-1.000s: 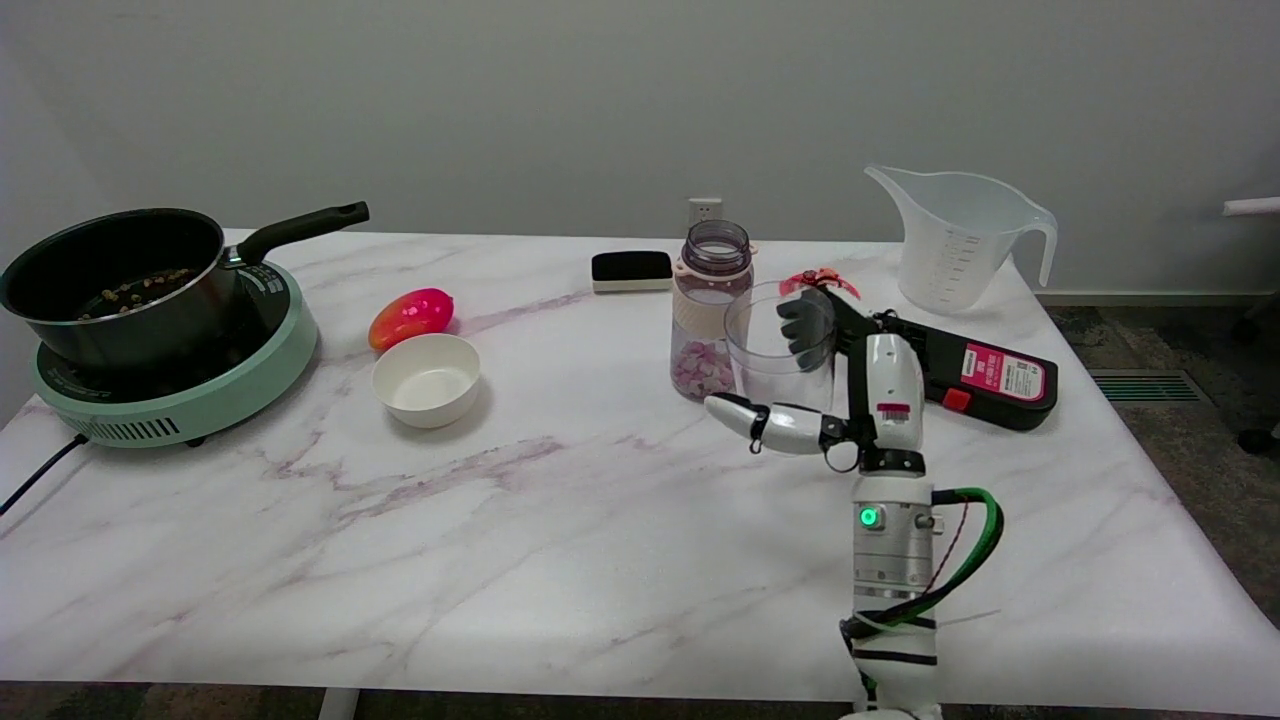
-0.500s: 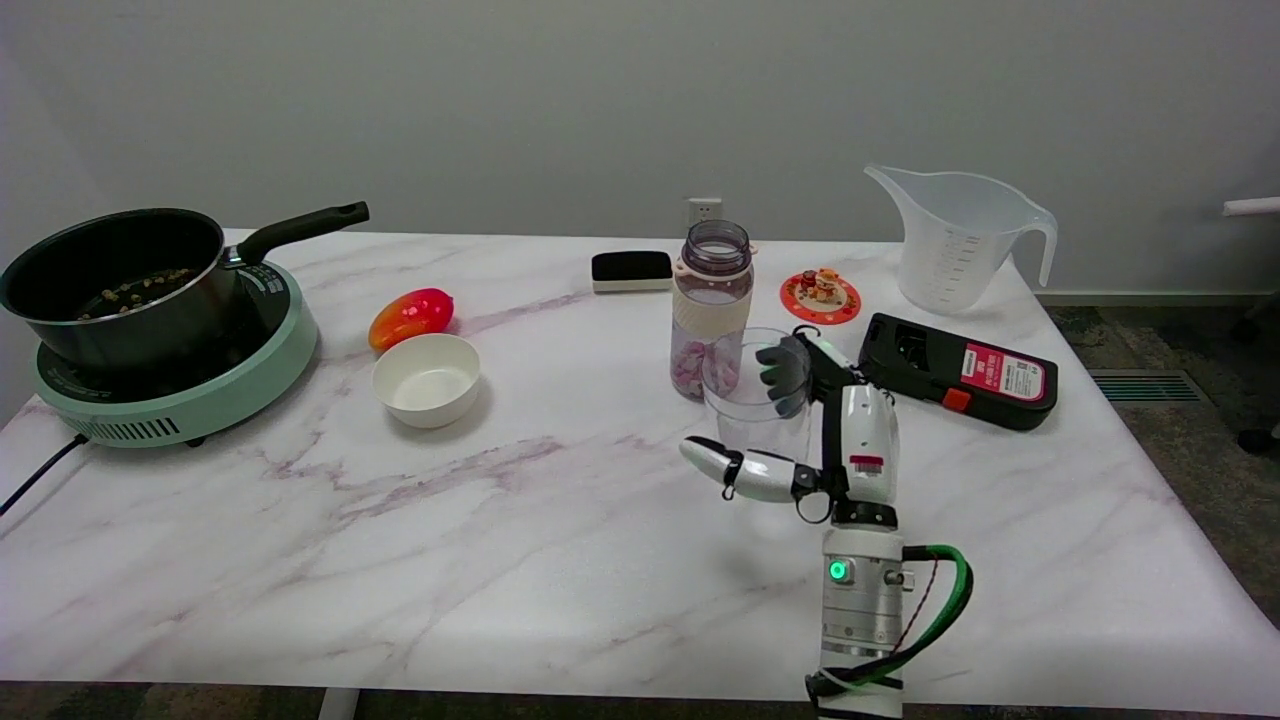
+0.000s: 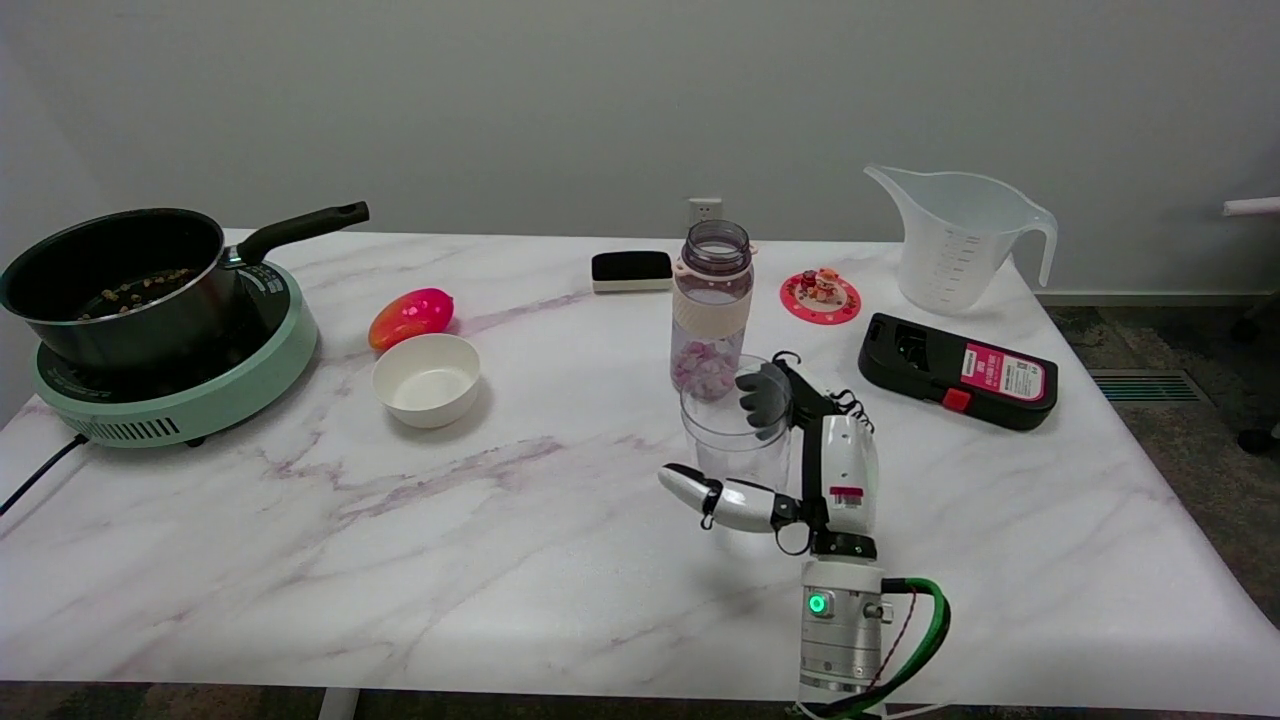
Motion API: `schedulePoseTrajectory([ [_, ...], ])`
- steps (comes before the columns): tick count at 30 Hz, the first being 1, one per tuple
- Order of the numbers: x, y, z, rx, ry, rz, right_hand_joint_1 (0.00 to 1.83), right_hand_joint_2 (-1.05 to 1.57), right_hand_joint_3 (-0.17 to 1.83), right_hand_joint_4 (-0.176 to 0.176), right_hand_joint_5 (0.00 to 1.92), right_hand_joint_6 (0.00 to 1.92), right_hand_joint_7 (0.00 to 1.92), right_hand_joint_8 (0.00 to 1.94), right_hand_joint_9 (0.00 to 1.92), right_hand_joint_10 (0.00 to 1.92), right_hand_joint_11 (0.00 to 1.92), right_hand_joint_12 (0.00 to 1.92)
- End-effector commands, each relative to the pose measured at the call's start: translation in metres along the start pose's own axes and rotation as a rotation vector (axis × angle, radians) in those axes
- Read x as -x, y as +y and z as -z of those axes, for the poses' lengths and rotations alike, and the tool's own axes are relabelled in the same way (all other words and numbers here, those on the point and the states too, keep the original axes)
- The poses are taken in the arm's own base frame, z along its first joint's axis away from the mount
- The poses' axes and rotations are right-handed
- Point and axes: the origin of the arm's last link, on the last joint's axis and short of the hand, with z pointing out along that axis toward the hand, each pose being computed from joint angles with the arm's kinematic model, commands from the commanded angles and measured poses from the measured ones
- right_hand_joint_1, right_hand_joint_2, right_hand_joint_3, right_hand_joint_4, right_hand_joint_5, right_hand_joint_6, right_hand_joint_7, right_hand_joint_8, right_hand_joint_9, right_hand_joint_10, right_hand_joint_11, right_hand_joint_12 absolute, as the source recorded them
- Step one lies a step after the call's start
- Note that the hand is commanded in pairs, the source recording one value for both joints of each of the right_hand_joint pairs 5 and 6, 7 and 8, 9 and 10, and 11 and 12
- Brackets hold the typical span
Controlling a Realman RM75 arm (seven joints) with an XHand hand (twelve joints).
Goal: Place the measuring cup onto the table.
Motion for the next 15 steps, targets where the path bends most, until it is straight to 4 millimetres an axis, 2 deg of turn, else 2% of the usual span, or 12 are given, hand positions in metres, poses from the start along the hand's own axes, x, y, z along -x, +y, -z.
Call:
schedulePoseTrajectory([
  [1,0.010,-0.011,0.013,-0.011,-0.003,-0.058,1.22,1.57,0.28,0.000,1.92,1.92,1.76,1.76,1.53,1.53,1.35,1.35],
  [8,0.013,-0.008,0.017,0.005,-0.016,-0.099,1.22,1.57,0.29,0.000,1.92,1.92,1.75,1.75,1.52,1.52,1.34,1.34],
  [15,0.018,0.005,0.015,0.044,-0.045,-0.170,1.21,1.57,0.29,0.000,1.92,1.92,1.75,1.75,1.52,1.52,1.34,1.34],
])
